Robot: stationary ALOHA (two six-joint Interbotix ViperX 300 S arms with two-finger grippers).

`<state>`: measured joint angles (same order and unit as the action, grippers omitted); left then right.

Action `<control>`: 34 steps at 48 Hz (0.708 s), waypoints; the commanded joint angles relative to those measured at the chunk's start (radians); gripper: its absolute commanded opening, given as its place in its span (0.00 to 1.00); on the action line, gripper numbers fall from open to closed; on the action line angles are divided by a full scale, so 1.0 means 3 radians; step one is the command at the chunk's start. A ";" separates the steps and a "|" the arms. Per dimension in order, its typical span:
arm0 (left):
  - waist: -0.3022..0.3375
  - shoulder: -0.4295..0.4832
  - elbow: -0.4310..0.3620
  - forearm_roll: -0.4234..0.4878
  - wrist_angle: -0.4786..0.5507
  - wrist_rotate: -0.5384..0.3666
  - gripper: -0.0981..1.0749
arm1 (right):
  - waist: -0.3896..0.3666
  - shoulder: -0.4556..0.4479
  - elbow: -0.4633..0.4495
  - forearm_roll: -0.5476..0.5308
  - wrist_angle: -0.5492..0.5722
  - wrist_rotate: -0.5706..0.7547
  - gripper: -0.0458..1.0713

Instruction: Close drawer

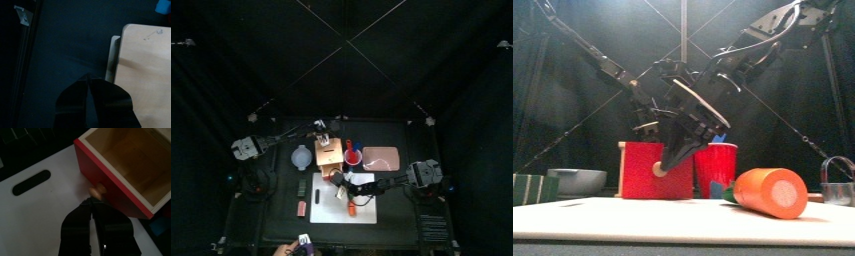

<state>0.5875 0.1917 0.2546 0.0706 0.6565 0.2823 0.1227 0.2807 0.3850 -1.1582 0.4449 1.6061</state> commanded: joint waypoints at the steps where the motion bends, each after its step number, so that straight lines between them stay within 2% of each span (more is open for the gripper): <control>1: 0.0000 -0.0020 -0.0041 0.0020 -0.0036 0.0005 0.52 | -0.0107 -0.0036 -0.0123 -0.0046 -0.0015 -0.0005 0.25; 34: -0.0005 0.0046 -0.0020 0.0235 -0.0107 0.0010 0.52 | -0.0455 0.0276 -0.0522 -0.0077 0.0046 -0.0005 0.25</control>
<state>0.5890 0.2132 0.2577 0.1365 0.6320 0.2853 0.0092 0.3789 0.2592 -1.1766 0.4525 1.6061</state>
